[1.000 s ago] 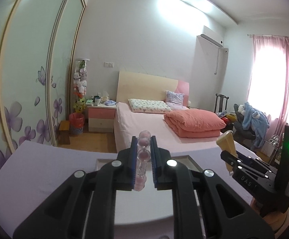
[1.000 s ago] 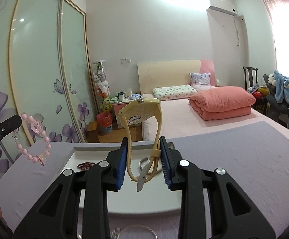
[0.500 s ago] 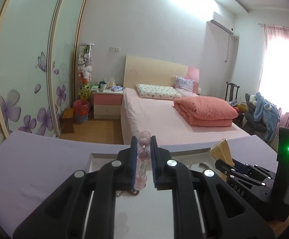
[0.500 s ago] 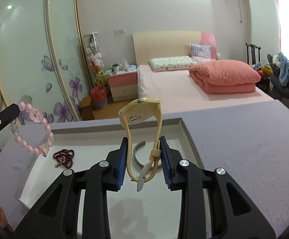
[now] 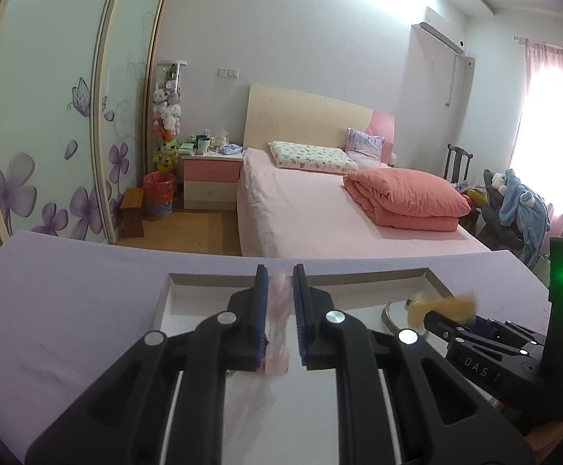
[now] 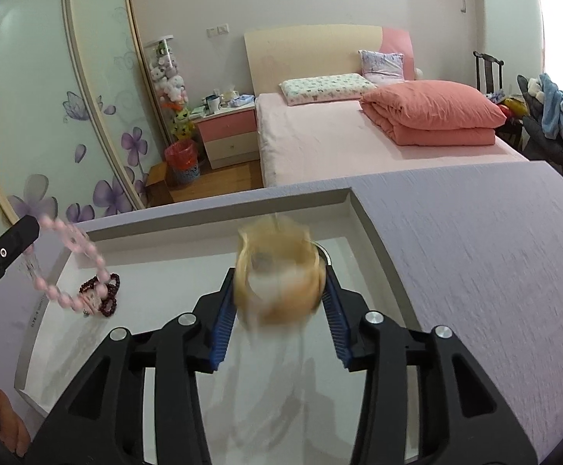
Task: Organize jewelry
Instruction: 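Lift the bracelet and watch and carry both over the tray, then open both tools to drop the bracelet and watch into the tray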
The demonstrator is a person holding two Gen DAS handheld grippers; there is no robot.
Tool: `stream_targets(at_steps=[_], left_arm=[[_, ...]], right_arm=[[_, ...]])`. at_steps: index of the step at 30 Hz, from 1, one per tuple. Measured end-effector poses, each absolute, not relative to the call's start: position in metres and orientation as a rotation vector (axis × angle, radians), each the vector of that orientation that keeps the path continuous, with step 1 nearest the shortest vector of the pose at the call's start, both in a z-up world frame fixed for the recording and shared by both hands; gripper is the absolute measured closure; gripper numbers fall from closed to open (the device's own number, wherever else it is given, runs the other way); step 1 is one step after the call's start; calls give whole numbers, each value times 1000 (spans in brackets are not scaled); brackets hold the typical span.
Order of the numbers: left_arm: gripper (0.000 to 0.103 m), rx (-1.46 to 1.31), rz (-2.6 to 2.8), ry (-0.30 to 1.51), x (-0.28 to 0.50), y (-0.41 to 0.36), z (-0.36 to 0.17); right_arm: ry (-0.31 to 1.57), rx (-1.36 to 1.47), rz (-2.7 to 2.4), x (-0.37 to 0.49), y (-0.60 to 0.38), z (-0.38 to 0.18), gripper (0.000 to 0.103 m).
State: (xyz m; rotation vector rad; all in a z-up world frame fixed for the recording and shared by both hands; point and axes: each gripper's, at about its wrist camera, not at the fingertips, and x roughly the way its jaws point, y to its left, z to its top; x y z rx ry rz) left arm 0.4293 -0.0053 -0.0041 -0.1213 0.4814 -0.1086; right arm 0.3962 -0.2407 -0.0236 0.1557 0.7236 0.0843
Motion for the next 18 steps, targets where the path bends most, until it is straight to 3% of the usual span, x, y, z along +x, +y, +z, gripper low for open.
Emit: stream_targets(at_steps=[18], left_arm=[[84, -117, -80, 467, 418, 0, 3]], right_arm=[[699, 153, 99, 391, -238, -15, 52]])
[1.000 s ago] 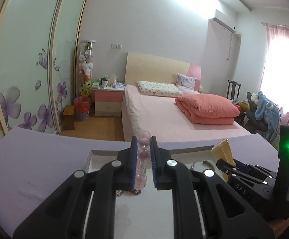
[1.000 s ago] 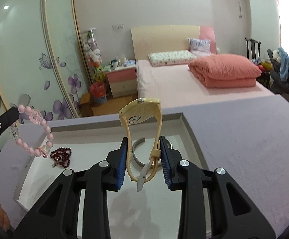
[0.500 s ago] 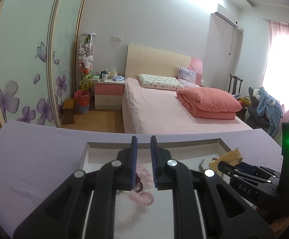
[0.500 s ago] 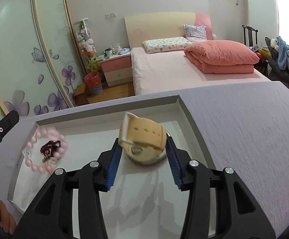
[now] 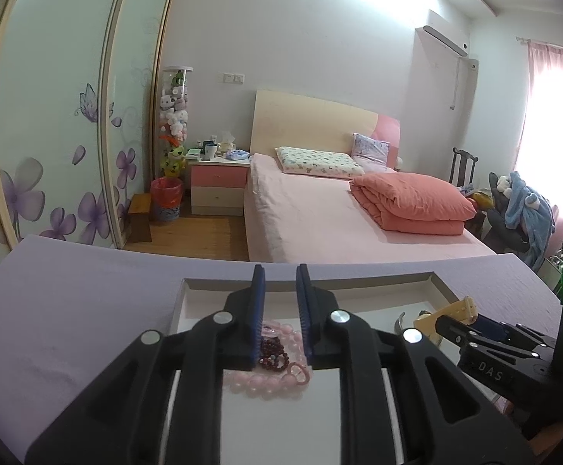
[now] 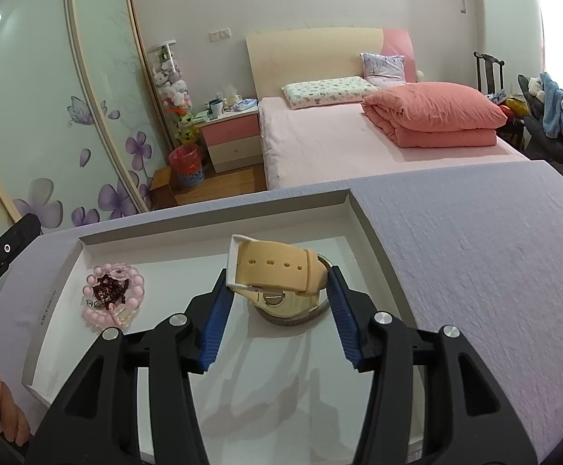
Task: Organize jewelry
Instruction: 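Open both tools to drop the bracelet and watch into the tray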
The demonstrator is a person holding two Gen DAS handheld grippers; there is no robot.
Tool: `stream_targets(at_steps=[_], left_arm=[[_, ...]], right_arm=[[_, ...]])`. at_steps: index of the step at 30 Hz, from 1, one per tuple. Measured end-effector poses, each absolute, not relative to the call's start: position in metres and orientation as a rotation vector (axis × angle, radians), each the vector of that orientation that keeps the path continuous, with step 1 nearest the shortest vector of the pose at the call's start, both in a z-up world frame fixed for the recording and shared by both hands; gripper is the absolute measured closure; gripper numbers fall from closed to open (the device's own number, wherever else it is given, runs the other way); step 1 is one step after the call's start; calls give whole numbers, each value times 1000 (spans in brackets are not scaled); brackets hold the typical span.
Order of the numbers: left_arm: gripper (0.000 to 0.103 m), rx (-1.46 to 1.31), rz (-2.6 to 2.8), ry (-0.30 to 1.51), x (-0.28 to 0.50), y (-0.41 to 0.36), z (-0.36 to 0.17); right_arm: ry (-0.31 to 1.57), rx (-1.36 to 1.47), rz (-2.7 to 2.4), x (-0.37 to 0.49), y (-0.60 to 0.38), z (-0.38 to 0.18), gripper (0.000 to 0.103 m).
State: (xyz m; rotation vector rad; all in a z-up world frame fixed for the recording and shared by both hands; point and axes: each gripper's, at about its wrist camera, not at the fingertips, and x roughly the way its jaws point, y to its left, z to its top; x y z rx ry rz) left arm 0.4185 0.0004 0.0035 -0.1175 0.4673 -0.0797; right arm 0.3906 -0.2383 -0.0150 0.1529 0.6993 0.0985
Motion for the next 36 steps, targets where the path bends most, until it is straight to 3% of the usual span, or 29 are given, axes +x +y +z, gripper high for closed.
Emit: stream_targets(at_steps=[5, 33, 36], left_arm=[[82, -122, -69, 461, 413, 6, 7], [77, -130, -55, 418, 366, 13, 34], [71, -138, -52, 410, 350, 18, 35]], right_arm=[[659, 149, 112, 381, -238, -6, 47], [588, 131, 111, 337, -246, 16, 47], [573, 115, 125, 322, -246, 20, 47]])
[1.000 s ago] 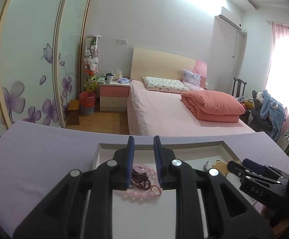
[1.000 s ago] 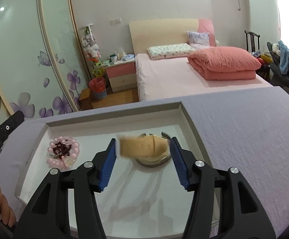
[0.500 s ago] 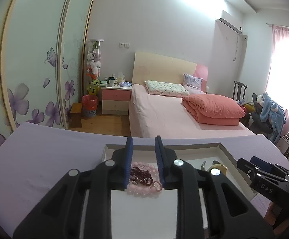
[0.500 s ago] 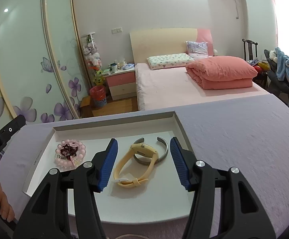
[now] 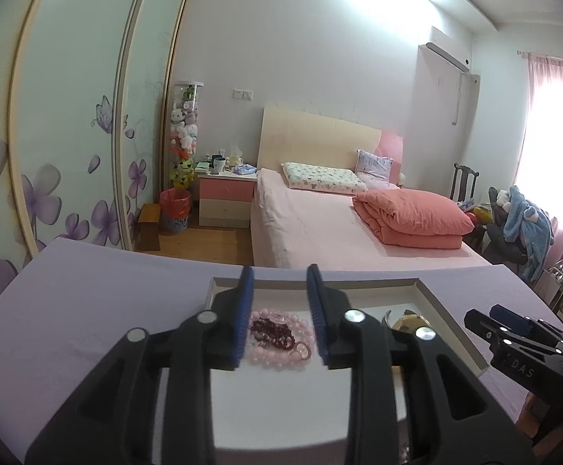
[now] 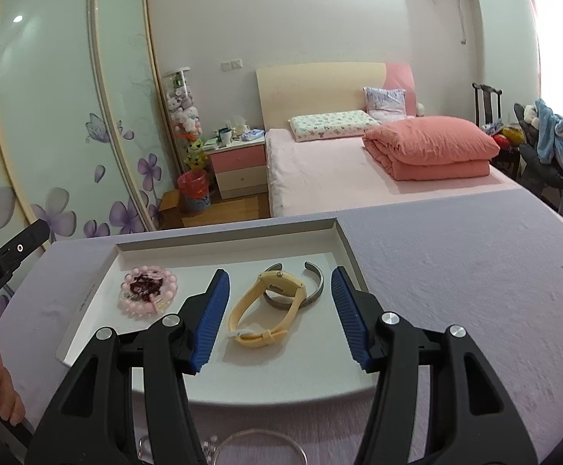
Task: Organize jewelry
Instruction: 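Open both tools to drop the bracelet and watch into the tray, then withdraw both tools from the tray and move the right tool to the pearl bracelet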
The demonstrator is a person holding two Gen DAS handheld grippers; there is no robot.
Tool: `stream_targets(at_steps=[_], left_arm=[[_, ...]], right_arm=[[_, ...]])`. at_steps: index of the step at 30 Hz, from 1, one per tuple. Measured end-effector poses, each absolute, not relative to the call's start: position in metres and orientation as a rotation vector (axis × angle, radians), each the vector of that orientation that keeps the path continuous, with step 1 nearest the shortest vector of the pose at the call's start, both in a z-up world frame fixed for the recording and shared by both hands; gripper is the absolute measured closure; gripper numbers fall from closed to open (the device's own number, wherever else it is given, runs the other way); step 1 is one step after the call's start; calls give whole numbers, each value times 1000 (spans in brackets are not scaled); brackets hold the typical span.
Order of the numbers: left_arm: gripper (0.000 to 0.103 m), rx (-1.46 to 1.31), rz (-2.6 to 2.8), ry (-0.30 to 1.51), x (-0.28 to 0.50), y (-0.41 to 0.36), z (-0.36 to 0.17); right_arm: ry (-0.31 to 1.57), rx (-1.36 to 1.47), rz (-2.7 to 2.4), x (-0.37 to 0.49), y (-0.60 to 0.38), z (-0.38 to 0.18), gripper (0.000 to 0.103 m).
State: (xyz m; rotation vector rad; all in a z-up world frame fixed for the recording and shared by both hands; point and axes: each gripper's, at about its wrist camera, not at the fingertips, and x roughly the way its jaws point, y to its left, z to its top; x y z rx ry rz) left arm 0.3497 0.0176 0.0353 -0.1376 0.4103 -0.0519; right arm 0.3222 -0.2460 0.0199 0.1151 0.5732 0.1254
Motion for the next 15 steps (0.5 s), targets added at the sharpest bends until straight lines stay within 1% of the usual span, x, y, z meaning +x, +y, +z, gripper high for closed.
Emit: stream_targets(at_steps=[9, 15], left_arm=[[69, -168, -48, 456, 306, 25, 25], [63, -146, -45, 466, 254, 25, 14]], right_arm=[[584, 94, 172, 276, -240, 12, 47], [600, 98, 209, 221, -242, 1, 47]])
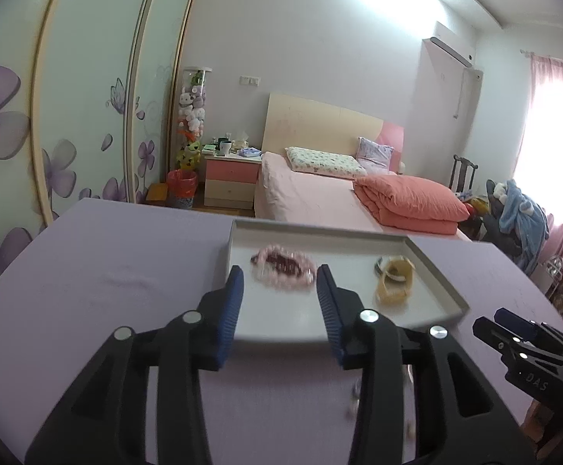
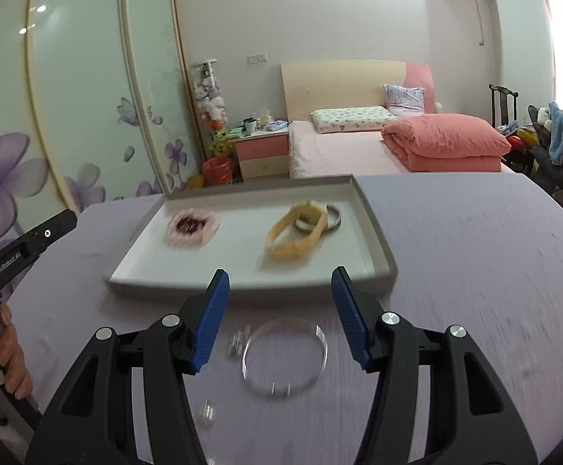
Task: Organize jewelry
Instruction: 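Withdraw both tools from the tray and move the right tool to the pearl bracelet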
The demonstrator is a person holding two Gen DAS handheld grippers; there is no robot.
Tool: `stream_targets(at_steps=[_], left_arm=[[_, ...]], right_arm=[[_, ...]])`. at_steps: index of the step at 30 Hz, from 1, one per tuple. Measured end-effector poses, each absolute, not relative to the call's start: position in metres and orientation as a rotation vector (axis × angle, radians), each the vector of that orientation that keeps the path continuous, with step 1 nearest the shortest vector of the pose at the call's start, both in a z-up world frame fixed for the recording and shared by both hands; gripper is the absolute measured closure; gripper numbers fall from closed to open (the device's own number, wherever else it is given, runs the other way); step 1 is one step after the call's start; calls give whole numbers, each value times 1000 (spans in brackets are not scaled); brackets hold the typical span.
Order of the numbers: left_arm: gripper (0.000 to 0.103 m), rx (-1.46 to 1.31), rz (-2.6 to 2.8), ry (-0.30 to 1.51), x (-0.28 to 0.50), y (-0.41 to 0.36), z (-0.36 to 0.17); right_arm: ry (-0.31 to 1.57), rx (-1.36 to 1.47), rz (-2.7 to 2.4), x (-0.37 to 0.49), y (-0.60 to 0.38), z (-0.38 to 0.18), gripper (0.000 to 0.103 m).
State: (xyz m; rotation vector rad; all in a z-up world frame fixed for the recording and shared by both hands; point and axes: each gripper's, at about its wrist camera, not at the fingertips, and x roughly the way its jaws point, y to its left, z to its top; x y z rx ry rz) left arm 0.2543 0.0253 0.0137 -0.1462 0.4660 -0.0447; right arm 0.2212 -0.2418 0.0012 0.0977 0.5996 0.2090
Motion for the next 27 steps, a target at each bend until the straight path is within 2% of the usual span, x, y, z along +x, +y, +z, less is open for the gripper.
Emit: stream_targets(at_steps=[10, 18, 27], left_arm=[[55, -113, -42, 484, 168, 22, -15], [53, -132, -34, 514, 135, 24, -33], [53, -133, -27, 531, 133, 26, -39]], right_arm=[[697, 77, 200, 150, -247, -41, 47], [742, 89, 237, 128, -236, -58, 47], [754, 28, 253, 123, -221, -62, 72]])
